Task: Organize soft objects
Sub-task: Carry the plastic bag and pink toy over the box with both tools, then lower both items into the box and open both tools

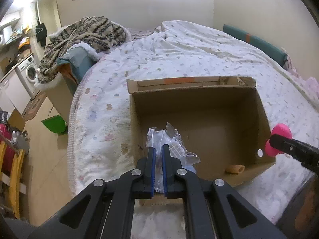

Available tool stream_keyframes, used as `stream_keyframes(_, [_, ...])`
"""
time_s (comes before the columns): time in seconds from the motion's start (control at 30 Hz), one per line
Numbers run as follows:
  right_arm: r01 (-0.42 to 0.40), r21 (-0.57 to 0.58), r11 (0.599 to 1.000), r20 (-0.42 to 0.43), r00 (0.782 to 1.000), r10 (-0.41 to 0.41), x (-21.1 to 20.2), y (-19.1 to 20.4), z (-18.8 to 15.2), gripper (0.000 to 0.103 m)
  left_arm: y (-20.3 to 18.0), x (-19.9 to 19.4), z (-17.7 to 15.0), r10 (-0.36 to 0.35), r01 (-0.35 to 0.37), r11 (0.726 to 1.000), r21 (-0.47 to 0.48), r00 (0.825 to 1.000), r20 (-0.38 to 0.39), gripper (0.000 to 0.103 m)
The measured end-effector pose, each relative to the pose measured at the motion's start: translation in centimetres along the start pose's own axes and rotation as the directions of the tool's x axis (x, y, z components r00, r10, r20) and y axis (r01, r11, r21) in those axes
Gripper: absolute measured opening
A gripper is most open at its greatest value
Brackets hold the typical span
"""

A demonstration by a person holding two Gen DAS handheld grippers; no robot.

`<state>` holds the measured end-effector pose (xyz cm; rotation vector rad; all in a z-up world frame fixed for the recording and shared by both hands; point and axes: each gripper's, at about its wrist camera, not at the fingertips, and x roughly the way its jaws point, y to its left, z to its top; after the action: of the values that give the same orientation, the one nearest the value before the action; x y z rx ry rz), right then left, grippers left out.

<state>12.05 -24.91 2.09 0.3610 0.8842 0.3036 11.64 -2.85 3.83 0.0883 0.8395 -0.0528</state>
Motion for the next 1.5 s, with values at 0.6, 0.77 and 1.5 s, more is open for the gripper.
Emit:
stream_keyframes(0.6, [0.003, 0.044, 0.999, -0.130, 0.991, 0.002, 4.6, -1.2, -1.7, 0.046, -1.2, 4.2, -2.0, -0.077, 0.078, 0.997, 0.024, 0.996, -0.051, 0.006])
stream_keyframes(0.77, [0.014, 0.046, 0.999, -0.141, 0.990, -0.007, 5.0, -1.4, -1.8, 0.046, -1.6, 4.5, -2.0, -0.096, 0.098, 0.995, 0.025, 0.994, -0.056, 0.006])
stream_keyframes(1.5, [0.034, 0.044, 0.998, -0.179, 0.984, -0.025, 6.2, -1.5, -2.0, 0.046, -2.0, 4.8, -2.6, -0.098, 0.101, 0.994, 0.031, 0.992, -0.083, 0.031])
